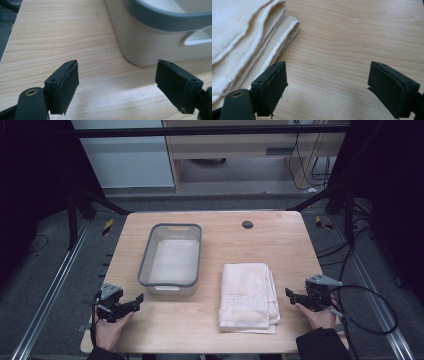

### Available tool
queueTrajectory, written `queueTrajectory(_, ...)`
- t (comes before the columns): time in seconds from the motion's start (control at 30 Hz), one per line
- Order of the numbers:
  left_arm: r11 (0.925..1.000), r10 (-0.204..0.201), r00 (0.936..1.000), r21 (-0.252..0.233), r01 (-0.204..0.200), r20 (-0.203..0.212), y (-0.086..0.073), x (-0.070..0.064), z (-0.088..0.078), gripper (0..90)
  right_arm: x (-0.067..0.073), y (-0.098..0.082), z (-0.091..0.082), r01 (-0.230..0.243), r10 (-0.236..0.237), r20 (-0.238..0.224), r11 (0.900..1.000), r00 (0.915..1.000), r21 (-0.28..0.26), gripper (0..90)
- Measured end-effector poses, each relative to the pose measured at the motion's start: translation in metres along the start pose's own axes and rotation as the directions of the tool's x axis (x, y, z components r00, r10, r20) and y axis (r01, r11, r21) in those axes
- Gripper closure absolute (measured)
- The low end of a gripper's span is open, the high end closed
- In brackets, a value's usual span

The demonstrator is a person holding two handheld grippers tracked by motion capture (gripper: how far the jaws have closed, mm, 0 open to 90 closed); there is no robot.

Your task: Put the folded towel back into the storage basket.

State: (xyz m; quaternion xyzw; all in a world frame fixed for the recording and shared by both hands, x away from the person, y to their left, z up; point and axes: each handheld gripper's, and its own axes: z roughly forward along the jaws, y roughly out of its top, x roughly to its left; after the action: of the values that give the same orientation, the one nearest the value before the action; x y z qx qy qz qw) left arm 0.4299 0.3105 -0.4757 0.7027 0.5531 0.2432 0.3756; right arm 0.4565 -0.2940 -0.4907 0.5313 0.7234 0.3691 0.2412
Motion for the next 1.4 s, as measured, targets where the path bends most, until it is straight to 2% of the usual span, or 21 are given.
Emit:
queueTrajectory(0.13,0.9998,-0.009,0.9994,-0.015,0.010,0.034,0.001,-0.005,-0.003,18.0,0.002,0.002,-0.004,-0.001,0.001,-0.008,1.000,1.0000,-0.014,17.3)
queueTrajectory(0.3,0.9998,0.002,0.9981,-0.022,0.000,0.061,0.001,-0.013,-0.006,18.0,0.004,0.005,-0.009,-0.008,0.008,-0.017,0.999,0.9998,-0.038,17.2)
queueTrajectory(0.43,0.9992,0.010,0.9968,-0.040,-0.006,0.080,0.001,-0.018,-0.008,18.6,0.005,0.007,-0.011,0.004,-0.005,-0.017,0.998,0.9999,-0.056,17.1)
queueTrajectory(0.6,0.9984,0.014,0.9965,-0.056,-0.009,0.083,0.002,-0.021,-0.012,20.4,0.009,0.008,-0.013,0.006,-0.007,-0.029,0.998,0.9995,-0.057,16.5)
queueTrajectory(0.8,0.9966,-0.013,0.9959,-0.080,0.020,0.090,0.003,-0.022,-0.017,22.2,0.012,0.012,-0.014,0.030,-0.033,-0.032,0.997,0.9990,-0.076,16.0)
queueTrajectory(0.97,0.9938,-0.005,0.9943,-0.110,0.017,0.107,0.007,-0.023,-0.021,22.7,0.015,0.015,-0.017,0.028,-0.032,-0.046,0.996,0.9984,-0.085,15.9)
queueTrajectory(1.2,0.9911,-0.013,0.9942,-0.130,0.027,0.107,0.014,-0.021,-0.024,24.0,0.017,0.024,-0.020,0.031,-0.037,-0.053,0.994,0.9979,-0.103,16.1)
queueTrajectory(1.4,0.9896,-0.001,0.9937,-0.143,0.017,0.112,0.023,-0.023,-0.027,25.0,0.018,0.034,-0.022,0.030,-0.037,-0.061,0.993,0.9974,-0.115,16.9)
